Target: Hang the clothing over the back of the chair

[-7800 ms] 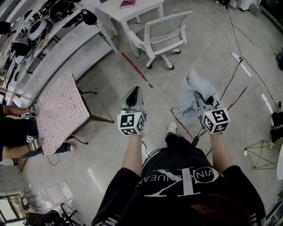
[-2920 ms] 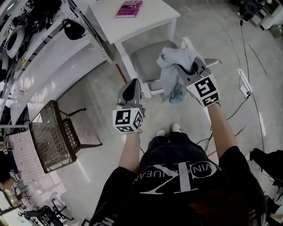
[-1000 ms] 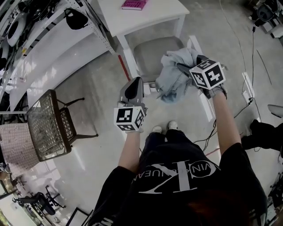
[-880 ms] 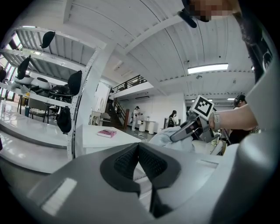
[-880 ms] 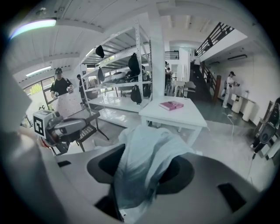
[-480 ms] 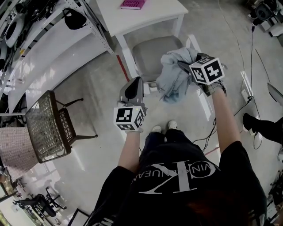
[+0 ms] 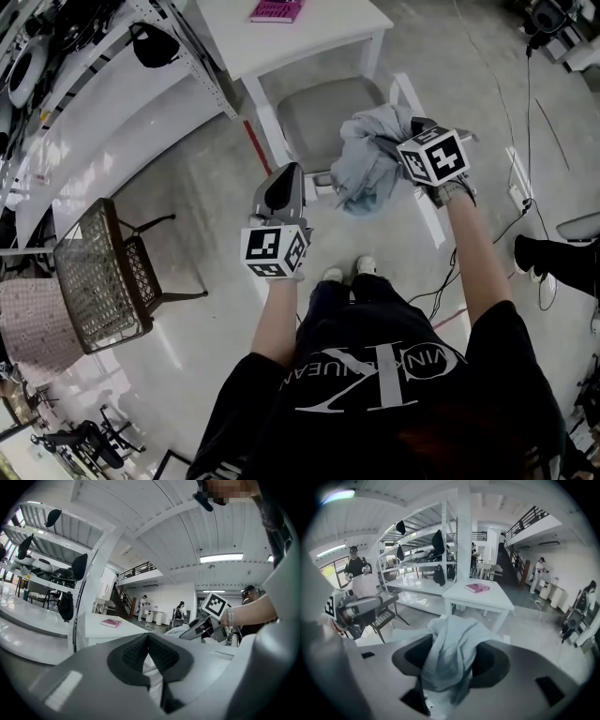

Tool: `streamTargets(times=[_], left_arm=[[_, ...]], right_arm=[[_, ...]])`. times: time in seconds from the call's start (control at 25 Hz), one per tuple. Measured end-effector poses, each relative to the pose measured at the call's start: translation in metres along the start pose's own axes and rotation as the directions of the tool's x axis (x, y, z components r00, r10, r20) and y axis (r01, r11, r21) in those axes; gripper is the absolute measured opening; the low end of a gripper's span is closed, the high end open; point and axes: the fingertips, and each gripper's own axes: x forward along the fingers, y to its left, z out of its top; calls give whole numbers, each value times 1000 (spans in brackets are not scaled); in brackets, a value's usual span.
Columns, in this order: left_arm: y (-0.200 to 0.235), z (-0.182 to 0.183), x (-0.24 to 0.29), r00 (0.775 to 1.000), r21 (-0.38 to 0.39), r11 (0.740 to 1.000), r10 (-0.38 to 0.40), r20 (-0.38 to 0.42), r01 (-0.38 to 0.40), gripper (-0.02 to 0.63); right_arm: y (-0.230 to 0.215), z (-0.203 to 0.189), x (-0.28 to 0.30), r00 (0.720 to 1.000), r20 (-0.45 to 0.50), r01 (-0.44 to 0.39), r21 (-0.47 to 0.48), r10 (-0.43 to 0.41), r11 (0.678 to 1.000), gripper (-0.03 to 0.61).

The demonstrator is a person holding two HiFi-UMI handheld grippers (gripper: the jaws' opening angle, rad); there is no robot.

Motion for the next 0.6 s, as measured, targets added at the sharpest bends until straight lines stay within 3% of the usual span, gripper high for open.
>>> streamTargets(times=[0.6], left_arm=[[-12, -5, -15, 997, -18, 997, -74, -3, 74, 9]], right_arm=[[4, -20, -44, 996, 15, 85, 85, -87, 993, 233]])
